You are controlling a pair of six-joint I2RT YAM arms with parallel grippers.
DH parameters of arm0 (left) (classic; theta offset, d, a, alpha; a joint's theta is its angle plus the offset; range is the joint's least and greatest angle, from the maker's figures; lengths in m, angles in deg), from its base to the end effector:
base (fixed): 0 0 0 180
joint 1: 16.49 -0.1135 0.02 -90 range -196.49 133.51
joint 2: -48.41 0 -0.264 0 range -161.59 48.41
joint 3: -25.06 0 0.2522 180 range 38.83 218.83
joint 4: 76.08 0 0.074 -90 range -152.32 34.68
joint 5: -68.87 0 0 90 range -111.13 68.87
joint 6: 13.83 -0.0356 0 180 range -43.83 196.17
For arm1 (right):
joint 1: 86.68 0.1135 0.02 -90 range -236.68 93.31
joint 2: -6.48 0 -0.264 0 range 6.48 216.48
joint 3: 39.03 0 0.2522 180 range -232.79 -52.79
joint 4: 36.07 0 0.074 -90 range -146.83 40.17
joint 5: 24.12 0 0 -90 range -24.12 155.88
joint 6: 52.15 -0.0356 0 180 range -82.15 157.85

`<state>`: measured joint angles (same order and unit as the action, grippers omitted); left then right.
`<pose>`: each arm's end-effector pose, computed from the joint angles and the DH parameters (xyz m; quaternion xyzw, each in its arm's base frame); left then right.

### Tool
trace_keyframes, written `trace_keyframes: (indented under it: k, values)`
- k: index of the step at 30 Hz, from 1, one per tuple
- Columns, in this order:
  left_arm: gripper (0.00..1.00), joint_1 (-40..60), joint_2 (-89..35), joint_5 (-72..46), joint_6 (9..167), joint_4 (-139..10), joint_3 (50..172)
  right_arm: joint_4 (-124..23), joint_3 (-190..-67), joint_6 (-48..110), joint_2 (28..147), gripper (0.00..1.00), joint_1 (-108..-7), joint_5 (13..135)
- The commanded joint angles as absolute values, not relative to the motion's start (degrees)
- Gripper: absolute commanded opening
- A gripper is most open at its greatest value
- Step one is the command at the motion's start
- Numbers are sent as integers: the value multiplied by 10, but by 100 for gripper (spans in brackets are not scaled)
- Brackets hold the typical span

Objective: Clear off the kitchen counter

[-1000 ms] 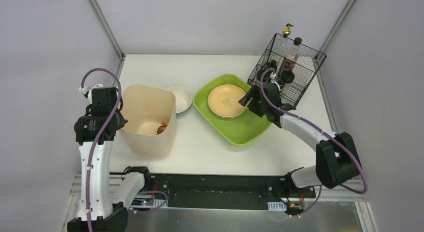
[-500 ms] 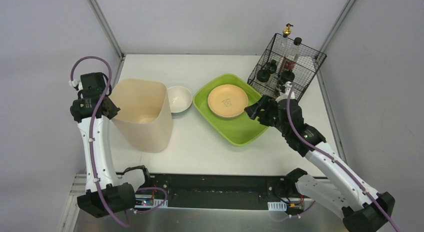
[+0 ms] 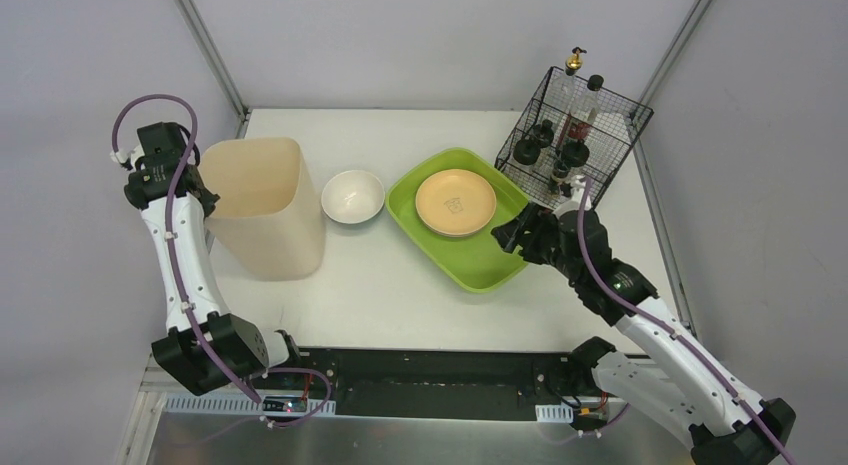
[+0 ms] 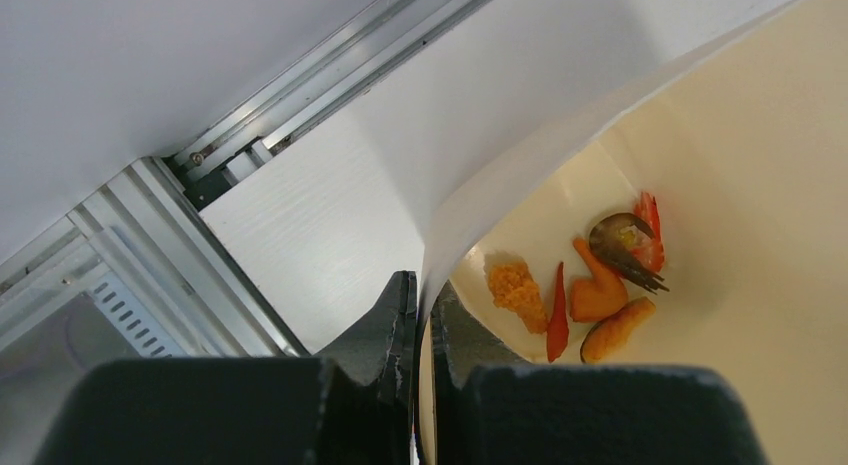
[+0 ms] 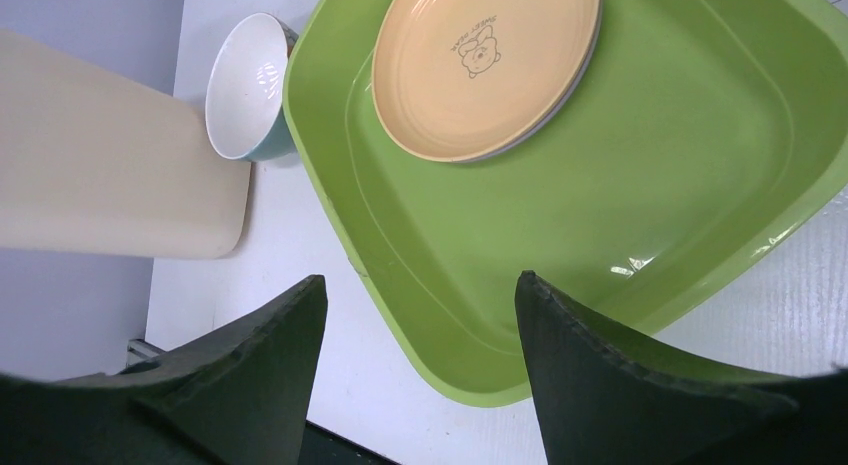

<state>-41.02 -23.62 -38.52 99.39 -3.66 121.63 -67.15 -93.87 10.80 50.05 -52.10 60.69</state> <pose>0.2143 0.1095 0.3893 -0.4230 0.8216 0.1451 0.3536 0.1492 0.0990 0.3077 -0.0277 0.8173 0.2624 0.5122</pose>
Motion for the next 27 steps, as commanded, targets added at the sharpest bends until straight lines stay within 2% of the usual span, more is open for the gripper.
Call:
trace_keyframes:
  k: [1,10,18,22,27]
  values:
    - [0,-421,-250,-420,1018,-92,1205,-654,-927,119,488,72,-516,616]
    - [0,-420,-302,-392,1034,-174,1214,-644,-893,111,439,72,-514,617]
    - [0,-407,-386,-359,1033,-191,1291,-620,-867,98,436,72,-512,625]
    - [14,-380,-420,-346,1024,-191,1331,-613,-866,100,449,73,-510,624]
    - [48,-347,-426,-346,1020,-192,1348,-612,-865,101,454,73,-511,624]
